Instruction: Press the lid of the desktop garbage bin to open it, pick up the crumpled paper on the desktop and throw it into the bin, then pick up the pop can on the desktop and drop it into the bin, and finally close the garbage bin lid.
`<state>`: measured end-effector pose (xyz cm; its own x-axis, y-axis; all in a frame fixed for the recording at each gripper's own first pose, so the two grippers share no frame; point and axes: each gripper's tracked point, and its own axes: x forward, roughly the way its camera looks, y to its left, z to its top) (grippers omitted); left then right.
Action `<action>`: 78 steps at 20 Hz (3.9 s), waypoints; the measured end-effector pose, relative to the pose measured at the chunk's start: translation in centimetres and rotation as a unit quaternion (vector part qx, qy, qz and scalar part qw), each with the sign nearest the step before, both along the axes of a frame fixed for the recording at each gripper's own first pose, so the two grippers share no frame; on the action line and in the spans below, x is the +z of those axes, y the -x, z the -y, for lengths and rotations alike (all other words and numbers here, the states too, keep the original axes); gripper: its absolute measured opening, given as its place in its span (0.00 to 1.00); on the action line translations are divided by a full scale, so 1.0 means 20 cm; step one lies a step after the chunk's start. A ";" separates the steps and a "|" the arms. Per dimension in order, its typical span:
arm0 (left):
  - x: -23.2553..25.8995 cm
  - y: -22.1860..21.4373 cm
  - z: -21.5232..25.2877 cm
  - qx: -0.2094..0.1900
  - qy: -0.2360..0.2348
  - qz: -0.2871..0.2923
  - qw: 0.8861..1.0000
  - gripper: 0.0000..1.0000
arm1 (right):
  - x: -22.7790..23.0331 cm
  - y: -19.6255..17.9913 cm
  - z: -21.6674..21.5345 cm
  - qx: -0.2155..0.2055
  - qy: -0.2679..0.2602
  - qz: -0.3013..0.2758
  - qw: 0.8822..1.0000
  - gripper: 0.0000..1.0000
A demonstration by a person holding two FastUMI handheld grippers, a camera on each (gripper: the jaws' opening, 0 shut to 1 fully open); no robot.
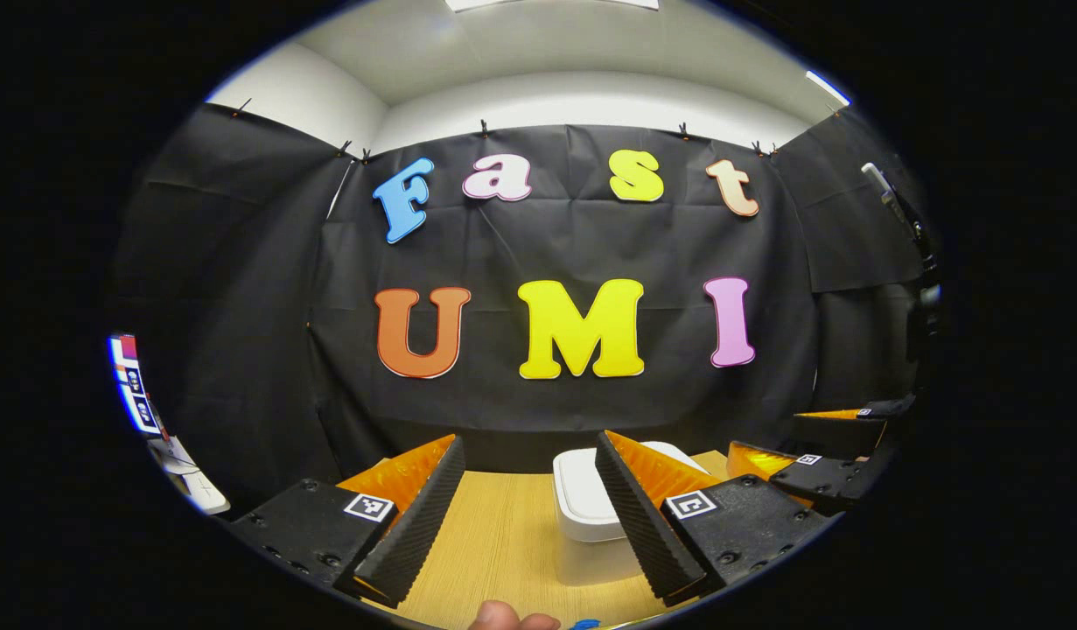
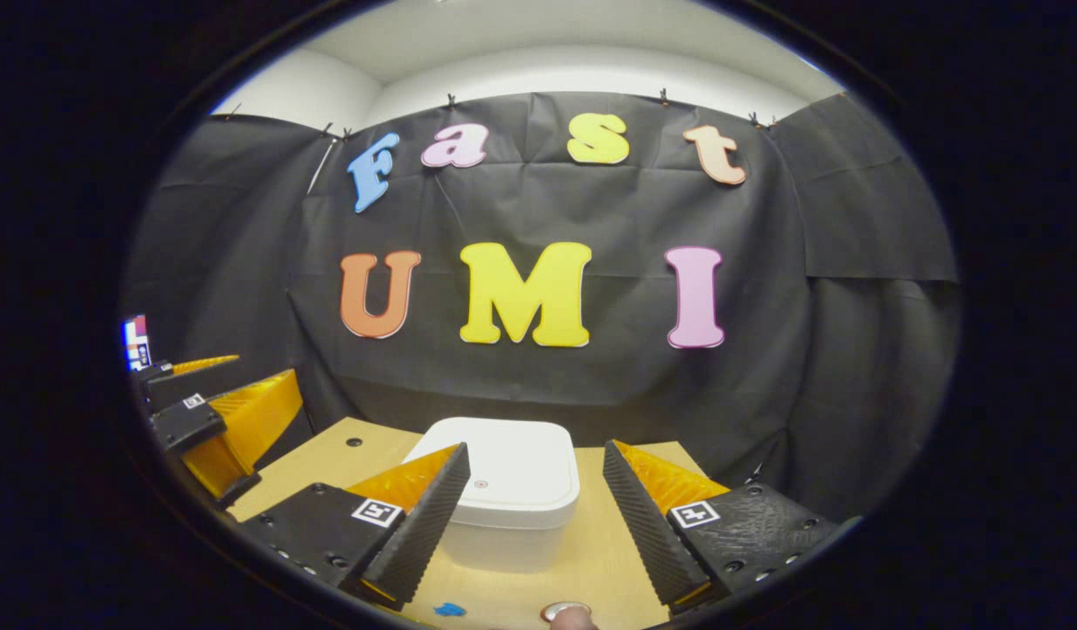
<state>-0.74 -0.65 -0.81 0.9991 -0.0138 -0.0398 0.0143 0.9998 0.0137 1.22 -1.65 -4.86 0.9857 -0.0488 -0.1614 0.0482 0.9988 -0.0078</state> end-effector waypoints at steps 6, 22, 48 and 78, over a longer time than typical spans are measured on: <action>0.00 0.03 0.01 -0.003 -0.008 0.001 1.000 0.97 | -0.13 -0.11 -0.02 -0.009 -0.011 -0.037 0.999 0.86; -0.06 0.09 -0.14 0.044 -0.020 -0.012 0.999 0.97 | -0.39 -0.44 -0.04 0.007 -0.010 -0.113 0.994 0.00; -0.21 0.05 -0.11 0.040 0.000 -0.049 0.998 0.97 | -0.12 -0.39 0.00 0.008 -0.001 -0.045 0.999 0.96; -1.31 0.40 0.26 -0.059 0.023 -0.411 0.909 0.98 | -0.68 0.12 0.23 0.021 0.000 -0.142 0.990 0.95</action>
